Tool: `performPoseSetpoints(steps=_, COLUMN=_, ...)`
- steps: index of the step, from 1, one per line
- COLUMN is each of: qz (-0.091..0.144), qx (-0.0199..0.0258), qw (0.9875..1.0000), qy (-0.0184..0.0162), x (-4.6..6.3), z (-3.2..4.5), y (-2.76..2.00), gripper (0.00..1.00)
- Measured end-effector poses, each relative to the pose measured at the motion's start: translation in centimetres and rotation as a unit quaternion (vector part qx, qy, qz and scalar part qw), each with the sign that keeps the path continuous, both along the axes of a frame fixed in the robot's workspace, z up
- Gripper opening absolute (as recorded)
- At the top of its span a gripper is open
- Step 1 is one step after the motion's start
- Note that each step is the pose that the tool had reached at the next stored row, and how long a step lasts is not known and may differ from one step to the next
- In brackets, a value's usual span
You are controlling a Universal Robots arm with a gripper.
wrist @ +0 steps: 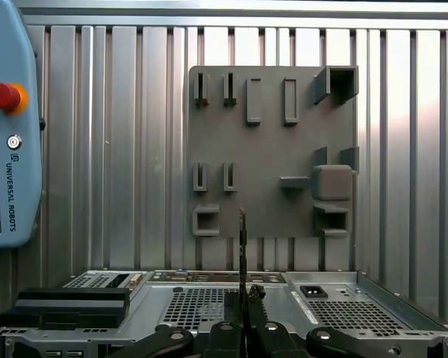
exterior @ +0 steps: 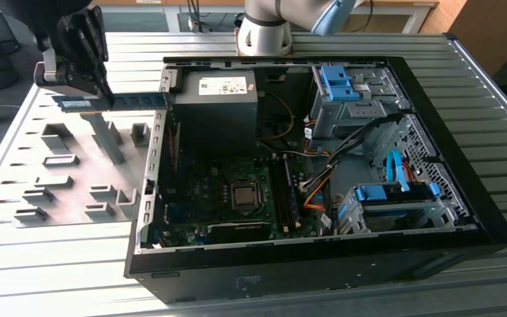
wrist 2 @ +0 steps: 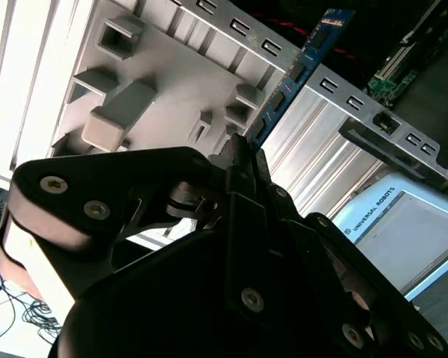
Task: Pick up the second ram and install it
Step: 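Pick up the second ram and move it above second insertion slot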
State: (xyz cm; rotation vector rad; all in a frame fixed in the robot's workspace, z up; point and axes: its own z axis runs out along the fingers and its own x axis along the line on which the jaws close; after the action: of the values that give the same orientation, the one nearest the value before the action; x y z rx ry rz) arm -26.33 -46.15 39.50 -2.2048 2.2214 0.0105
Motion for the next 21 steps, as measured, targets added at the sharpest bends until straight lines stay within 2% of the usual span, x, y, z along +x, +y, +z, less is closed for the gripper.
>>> performPoseSetpoints(steps=9, qz=0.0, qx=0.0, qw=1.0, qy=0.0, x=1.4, z=0.0, y=0.0, gripper=0.14)
performPoseSetpoints(steps=21, qz=0.0, qx=0.0, qw=1.0, qy=0.0, x=4.0, z=0.0, y=0.0, gripper=0.14)
